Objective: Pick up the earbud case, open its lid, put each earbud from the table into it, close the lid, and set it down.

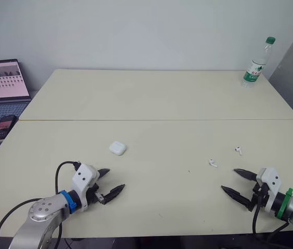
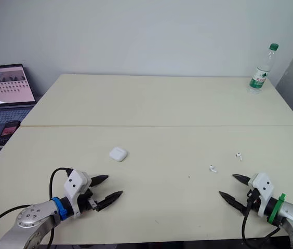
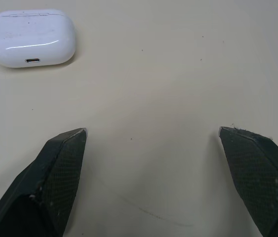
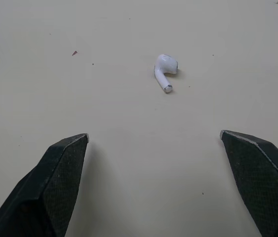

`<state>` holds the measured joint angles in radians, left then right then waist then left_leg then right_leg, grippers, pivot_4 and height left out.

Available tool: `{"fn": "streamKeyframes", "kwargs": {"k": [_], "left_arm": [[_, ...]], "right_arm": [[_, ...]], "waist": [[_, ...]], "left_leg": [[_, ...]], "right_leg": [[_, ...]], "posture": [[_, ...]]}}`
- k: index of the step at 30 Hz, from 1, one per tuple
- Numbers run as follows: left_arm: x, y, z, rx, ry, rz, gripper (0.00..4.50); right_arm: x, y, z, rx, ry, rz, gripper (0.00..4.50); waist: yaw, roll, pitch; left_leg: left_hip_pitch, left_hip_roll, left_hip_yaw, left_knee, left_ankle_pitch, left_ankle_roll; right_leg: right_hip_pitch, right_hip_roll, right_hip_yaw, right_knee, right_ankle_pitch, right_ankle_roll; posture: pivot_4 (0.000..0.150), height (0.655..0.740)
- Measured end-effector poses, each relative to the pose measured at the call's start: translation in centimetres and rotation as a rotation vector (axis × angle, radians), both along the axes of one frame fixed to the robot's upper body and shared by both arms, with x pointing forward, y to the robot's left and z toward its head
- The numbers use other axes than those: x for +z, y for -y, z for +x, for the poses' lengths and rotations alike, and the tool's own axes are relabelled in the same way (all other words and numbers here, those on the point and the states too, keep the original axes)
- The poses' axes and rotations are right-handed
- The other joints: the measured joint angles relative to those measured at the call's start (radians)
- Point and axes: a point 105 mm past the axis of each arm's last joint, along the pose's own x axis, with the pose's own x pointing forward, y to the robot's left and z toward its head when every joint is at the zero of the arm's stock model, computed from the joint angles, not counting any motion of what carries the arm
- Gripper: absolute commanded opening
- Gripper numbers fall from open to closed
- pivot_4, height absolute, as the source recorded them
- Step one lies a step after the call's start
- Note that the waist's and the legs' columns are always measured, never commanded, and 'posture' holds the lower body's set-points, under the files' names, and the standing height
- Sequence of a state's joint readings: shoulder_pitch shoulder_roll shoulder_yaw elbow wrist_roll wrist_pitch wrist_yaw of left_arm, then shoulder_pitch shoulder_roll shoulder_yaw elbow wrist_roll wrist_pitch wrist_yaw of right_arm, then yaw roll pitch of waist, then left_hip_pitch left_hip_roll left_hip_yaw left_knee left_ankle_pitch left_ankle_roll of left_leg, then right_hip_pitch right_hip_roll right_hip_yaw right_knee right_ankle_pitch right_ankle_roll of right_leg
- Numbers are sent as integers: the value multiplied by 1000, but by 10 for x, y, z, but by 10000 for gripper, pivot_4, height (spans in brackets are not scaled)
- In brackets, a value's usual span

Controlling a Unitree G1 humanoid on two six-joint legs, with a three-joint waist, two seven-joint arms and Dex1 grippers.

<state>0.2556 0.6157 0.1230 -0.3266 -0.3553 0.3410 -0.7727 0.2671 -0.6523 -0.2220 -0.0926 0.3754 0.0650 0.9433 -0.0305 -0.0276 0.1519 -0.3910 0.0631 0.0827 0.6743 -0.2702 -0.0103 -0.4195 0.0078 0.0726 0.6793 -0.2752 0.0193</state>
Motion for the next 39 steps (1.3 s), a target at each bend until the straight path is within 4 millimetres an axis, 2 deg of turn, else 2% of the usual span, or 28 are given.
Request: {"fn": "streamKeyframes", "kwargs": {"k": [18, 22, 25, 30, 35, 39], "left_arm": [[2, 0, 2, 28, 5, -38, 45000], [13, -7, 9, 78, 58, -83, 45000], [23, -15, 22, 131, 129, -93, 45000], [27, -25, 45, 203, 178, -66, 45000], [20, -17, 63, 197, 171, -46, 45000], [14, -10, 74, 180, 161, -43, 45000]], "right_arm": [[-1, 0, 0, 13, -1, 5, 44829], [0, -2, -2, 34, -6, 15, 44829], [9, -12, -4, 80, 15, 55, 44829], [27, -40, -12, 205, 54, 108, 44829], [45, -68, -16, 295, 108, 166, 44829], [53, -74, -15, 300, 134, 179, 44829]], "waist": [[0, -3, 2], [0, -3, 2], [1, -3, 2], [1, -4, 2], [1, -4, 3], [1, -5, 3]], "left_leg": [[0, 0, 0, -2, 0, 0], [0, 0, 0, -2, 0, 0], [0, 0, 0, -2, 0, 0], [0, 0, 0, -2, 0, 0], [-1, 0, 0, -2, 0, 0], [-1, 0, 0, -2, 0, 0]], "right_leg": [[0, 0, 0, 0, 0, -1], [0, 0, -1, 0, 0, -1], [0, 0, -1, 0, 0, 0], [0, 1, -1, 0, 3, 5], [0, 1, -2, 0, 4, 6], [0, 4, -2, 0, 4, 6]], "posture": [[1500, 7362], [1500, 7362], [1500, 7362], [1500, 7362], [1500, 7362], [1500, 7362]]}}
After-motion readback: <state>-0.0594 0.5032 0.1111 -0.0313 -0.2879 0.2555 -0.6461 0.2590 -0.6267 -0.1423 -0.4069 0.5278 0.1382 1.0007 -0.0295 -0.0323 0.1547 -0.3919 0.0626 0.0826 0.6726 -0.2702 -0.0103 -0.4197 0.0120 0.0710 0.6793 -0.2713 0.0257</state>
